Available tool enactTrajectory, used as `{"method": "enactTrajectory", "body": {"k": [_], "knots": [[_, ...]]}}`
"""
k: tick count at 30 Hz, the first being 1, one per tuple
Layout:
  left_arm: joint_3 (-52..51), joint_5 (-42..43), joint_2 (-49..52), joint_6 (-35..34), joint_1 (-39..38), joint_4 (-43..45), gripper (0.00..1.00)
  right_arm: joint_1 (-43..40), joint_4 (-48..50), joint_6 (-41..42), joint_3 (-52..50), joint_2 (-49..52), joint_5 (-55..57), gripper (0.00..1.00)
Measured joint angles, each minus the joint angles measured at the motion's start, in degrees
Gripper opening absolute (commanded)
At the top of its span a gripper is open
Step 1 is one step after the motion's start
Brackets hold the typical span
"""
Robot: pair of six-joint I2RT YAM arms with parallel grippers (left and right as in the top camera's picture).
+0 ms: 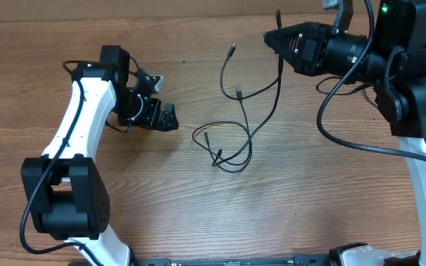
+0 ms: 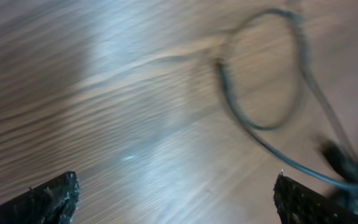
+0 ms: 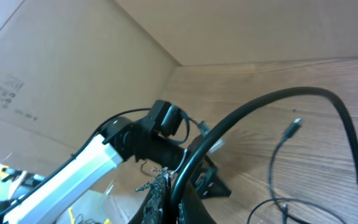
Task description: Untangle cables
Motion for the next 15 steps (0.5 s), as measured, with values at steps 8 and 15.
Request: {"method": "enactTrajectory", "body": {"k": [8,15], "knots": [[0.00,10.38,0.00,12.00,-4.50,-1.88,1.00,-0.02,0.02,0.02,0.00,0.00,1.81,0.04],[0.00,9.53,0.00,18.62,-11.17,-4.20,1.00,-0.04,0.26,0.02,0.00,0.00,2.49,0.04]]}}
